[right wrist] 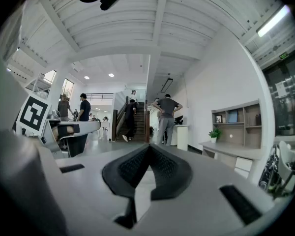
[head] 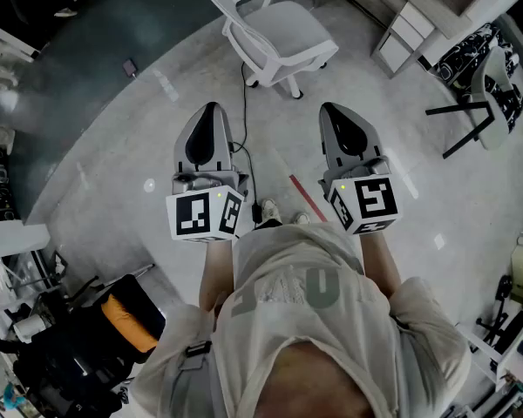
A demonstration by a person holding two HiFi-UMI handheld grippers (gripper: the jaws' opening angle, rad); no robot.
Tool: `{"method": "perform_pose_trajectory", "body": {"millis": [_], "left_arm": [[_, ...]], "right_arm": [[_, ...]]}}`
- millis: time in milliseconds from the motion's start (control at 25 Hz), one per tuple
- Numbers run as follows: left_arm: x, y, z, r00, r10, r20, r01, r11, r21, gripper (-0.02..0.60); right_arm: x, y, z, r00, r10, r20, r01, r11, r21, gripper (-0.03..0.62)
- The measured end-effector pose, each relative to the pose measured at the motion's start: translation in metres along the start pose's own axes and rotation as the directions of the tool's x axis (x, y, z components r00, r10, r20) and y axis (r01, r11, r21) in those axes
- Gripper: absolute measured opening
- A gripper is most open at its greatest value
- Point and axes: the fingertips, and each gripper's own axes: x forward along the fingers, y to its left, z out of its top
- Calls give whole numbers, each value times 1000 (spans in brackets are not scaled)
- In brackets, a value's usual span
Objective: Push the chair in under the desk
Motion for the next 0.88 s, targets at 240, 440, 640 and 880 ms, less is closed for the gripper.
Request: {"method": "perform_pose_trajectory", "body": {"millis": [240, 440, 640, 880], "left_arm": [[10, 18, -5, 1000, -7, -8, 7, 1000, -9, 17], [23, 46, -7, 1000, -6, -8, 6, 1000, -17, 17], [35, 70, -15, 1000, -8, -27, 7, 1000, -13, 17], [65, 84, -35, 999, -11, -51, 10, 1000, -21, 17]], "right_arm": [[21, 8, -1, 1000, 5, -2, -5, 1000, -16, 17], [42, 13, 4, 999, 1, 38, 0, 1000, -15, 17], [58, 18, 6, 994, 31, 103, -40, 995, 94, 18], [81, 7, -12, 990, 112, 89, -133, 946, 296, 18]]}}
